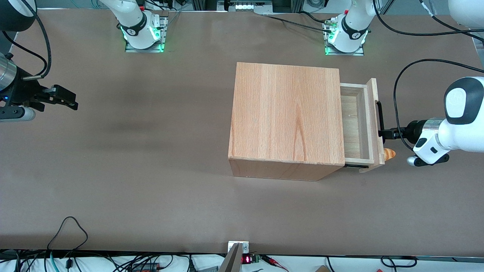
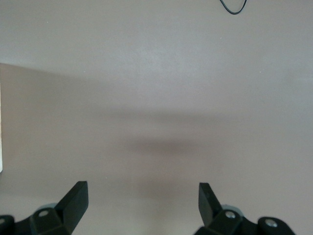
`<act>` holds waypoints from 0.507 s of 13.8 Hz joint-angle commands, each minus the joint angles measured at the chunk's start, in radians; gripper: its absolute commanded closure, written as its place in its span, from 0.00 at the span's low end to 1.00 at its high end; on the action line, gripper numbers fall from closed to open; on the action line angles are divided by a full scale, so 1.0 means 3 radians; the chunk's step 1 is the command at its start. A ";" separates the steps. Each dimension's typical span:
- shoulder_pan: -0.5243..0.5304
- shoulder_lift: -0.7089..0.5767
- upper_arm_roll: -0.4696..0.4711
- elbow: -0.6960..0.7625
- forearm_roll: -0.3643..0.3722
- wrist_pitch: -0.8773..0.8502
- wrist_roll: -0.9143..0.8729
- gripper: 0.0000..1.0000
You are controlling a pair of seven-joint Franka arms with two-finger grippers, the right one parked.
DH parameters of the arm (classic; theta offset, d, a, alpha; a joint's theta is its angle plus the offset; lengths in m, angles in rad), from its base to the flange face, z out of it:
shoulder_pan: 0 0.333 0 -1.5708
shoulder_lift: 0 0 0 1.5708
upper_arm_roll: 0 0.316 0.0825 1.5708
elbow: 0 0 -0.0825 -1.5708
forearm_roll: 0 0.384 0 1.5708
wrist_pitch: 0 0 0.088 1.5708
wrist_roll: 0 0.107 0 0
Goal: Open top drawer with left arm
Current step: 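Pull the handle with the left gripper, sliding the drawer out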
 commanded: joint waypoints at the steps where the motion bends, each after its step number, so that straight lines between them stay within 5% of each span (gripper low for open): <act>1: 0.0031 0.0077 -0.0002 0.0194 0.0159 -0.0020 -0.0028 0.00; 7: 0.0118 0.0097 -0.0002 0.0255 0.0272 -0.0009 0.0146 0.00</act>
